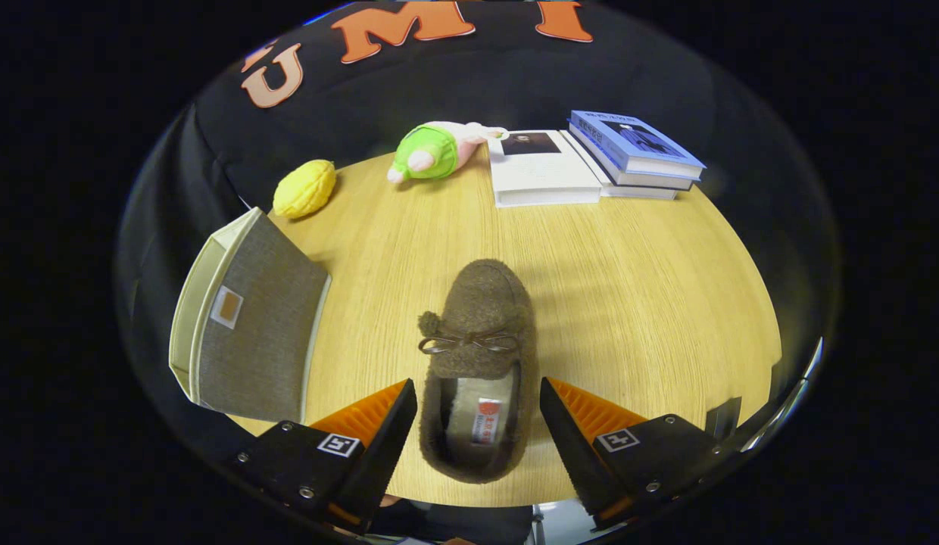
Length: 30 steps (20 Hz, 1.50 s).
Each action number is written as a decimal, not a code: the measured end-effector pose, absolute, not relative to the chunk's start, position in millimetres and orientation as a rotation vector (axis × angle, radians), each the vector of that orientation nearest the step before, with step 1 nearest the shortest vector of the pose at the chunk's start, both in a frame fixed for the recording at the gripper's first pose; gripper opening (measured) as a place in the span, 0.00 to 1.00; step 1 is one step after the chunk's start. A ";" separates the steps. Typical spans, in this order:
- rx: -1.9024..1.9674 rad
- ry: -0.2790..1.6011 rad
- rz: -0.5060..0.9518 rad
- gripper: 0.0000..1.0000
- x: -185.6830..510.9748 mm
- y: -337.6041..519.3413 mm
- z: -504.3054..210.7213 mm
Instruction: Open the storage box then place both shoes into the box .Put the left shoe in first, then the right shoe, with the right side of both shoes facing outward in a uniform manner.
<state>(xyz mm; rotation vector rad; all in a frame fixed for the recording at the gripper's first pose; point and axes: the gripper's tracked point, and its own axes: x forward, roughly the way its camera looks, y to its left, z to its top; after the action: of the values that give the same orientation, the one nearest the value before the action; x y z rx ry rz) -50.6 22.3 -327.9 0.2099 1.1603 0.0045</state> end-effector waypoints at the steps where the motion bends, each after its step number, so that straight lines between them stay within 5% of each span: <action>1: 0.212 1.170 -0.004 0.97 -51.0 21.0 -334.7; 9: 0.220 1.150 -0.093 0.87 -40.1 6.3 -363.7; 13: 0.249 1.130 -0.103 0.65 -31.8 9.7 -376.2; 20: 0.316 1.079 -0.224 0.09 -22.4 -6.4 -380.0; 30: 0.362 1.012 -0.146 0.05 -9.0 43.4 -303.5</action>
<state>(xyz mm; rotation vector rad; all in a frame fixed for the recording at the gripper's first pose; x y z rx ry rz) -9.0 43.4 -303.5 0.3625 1.0118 -0.1459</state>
